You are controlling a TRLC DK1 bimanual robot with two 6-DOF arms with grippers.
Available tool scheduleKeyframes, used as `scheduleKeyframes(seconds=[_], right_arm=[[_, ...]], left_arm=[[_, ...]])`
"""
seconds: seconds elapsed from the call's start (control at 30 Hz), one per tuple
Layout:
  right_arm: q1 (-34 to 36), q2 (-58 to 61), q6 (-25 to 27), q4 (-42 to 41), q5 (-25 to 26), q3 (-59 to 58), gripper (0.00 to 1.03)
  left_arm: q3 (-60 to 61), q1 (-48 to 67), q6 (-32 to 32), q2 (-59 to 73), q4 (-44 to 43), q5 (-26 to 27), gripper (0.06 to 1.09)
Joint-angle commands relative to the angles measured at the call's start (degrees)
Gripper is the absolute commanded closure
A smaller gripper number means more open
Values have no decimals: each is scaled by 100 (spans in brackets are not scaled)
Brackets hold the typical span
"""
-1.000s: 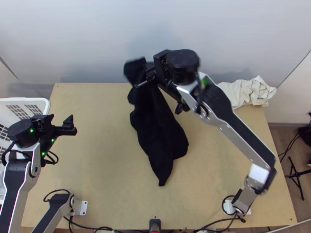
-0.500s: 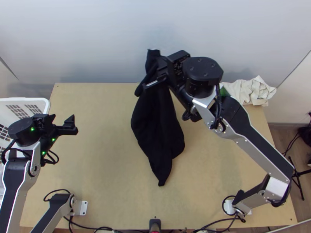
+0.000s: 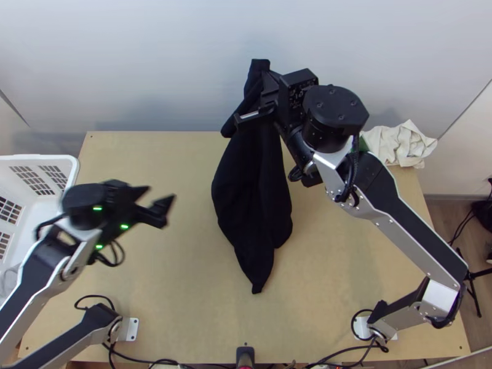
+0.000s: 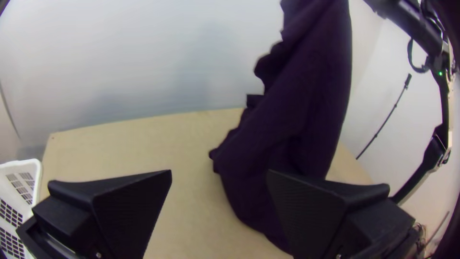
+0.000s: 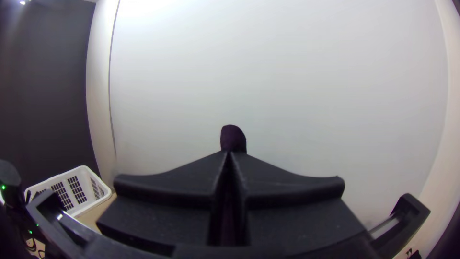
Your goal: Fold the t-shirt
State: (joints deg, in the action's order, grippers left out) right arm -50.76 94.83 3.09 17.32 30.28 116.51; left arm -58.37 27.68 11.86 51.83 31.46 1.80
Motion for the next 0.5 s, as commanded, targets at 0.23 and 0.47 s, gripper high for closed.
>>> scheduleKeyframes(seconds=[0.23, 0.47], right_arm=[[14, 45, 33, -27, 57, 30, 100], [23, 124, 51, -27, 83, 100, 100]], left_arm=[[-52, 2391, 493, 1997, -703, 576, 12], [-570, 3525, 634, 3614, -1476, -154, 12]])
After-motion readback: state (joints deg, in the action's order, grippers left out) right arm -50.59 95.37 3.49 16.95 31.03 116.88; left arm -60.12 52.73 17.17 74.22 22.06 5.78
